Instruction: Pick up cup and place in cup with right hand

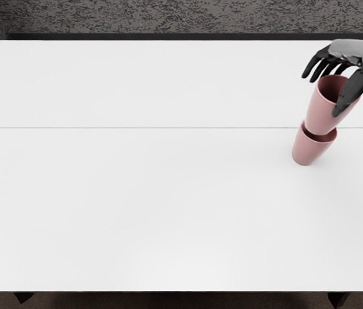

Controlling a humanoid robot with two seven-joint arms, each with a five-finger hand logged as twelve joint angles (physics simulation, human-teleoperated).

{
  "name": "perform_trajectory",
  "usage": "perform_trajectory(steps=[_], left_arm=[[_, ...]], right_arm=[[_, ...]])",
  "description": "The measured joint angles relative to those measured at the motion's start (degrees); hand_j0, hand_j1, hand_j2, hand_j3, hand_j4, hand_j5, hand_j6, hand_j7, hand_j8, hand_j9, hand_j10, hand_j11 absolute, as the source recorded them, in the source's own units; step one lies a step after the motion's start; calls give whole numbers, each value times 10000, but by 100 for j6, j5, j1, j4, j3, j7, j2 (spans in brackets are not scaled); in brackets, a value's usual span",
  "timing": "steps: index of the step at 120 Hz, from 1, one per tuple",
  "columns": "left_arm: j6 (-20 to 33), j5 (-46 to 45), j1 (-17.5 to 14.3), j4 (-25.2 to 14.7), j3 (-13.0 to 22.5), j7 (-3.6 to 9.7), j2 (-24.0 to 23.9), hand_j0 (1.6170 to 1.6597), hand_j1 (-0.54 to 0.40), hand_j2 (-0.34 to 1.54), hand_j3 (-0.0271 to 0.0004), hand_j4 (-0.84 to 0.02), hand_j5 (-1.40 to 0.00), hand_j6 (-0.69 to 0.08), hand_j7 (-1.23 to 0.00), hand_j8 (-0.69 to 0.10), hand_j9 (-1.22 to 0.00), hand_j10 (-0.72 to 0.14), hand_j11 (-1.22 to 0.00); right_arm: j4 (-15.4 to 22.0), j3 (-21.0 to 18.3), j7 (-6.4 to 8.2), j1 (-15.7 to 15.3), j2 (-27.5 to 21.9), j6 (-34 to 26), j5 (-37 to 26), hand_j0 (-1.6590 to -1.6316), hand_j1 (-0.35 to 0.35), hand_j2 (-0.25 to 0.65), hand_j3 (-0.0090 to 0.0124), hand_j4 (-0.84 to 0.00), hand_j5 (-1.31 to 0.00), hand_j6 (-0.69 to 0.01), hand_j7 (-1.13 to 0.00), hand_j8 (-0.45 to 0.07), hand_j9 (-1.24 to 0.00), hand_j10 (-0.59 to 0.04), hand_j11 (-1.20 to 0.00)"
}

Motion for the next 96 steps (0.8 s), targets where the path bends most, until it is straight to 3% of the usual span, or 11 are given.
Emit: perform_trajectory(steps=[96], left_arm=[[0,0,0,0,0,1,0,16581,3491,1,-1,-3,-2,-4,-1,-3,-1,-2,-1]], right_arm=[[-183,1,0,-30,176,-40,-27,-16580,1276,2172,0,-4704,-6108,-4722,-6093,-3419,-6255,-3200,-6092]])
